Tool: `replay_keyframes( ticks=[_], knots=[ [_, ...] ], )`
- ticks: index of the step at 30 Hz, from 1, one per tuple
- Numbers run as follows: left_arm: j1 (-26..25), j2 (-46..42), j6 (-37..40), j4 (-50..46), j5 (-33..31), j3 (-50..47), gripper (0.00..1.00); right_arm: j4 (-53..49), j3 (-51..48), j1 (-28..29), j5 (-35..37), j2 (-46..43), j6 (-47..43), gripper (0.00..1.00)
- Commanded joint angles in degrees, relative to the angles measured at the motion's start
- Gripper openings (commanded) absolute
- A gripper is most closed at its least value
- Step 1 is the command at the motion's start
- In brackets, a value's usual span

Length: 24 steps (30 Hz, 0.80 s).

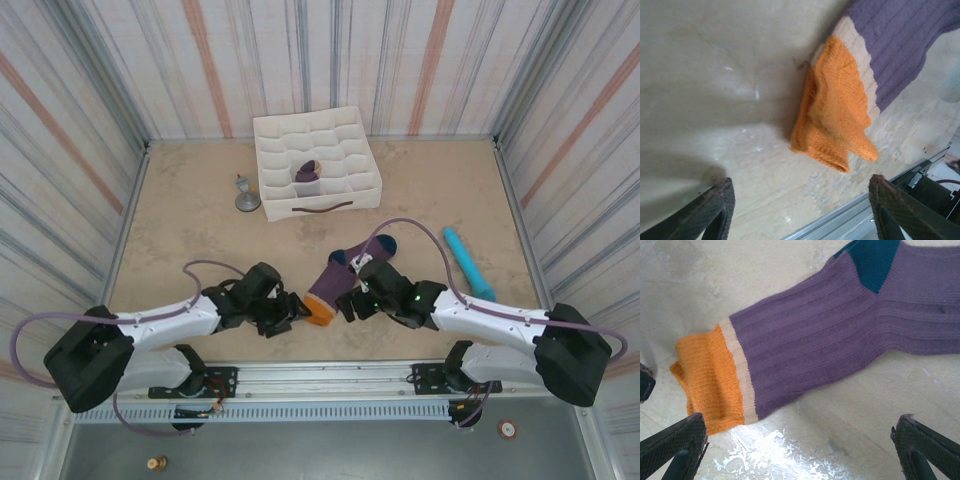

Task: Roll the socks

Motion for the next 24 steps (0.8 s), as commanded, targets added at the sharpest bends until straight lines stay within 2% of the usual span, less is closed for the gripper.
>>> replay_keyframes(
  ticks=[1, 10, 18, 24],
  knots=[
    [-3.09, -0.03, -10.36, 4.49, -6.64, -1.26, 0.68, 0.58, 0.32, 0.67, 1.18, 1.51, 1.0, 0.99],
    [-4.45, 3.93, -20.62, 10.85, -14.7, -3.9, 0.52, 0.39, 1.12, -0.46, 2.98, 5.11, 2.11, 0.99],
    [-2.62, 6.17, -22.12, 12.27, -16.99, -4.34, 0.35, 4.99, 2.34, -9.81, -5.21, 12.93, 1.44, 0.99],
    [-2.04, 7.31, -22.38, 12.64, -18.48, -3.62, 0.19, 9.08, 5.65, -12.72, -8.27, 17.94, -1.9, 0.99]
  ],
)
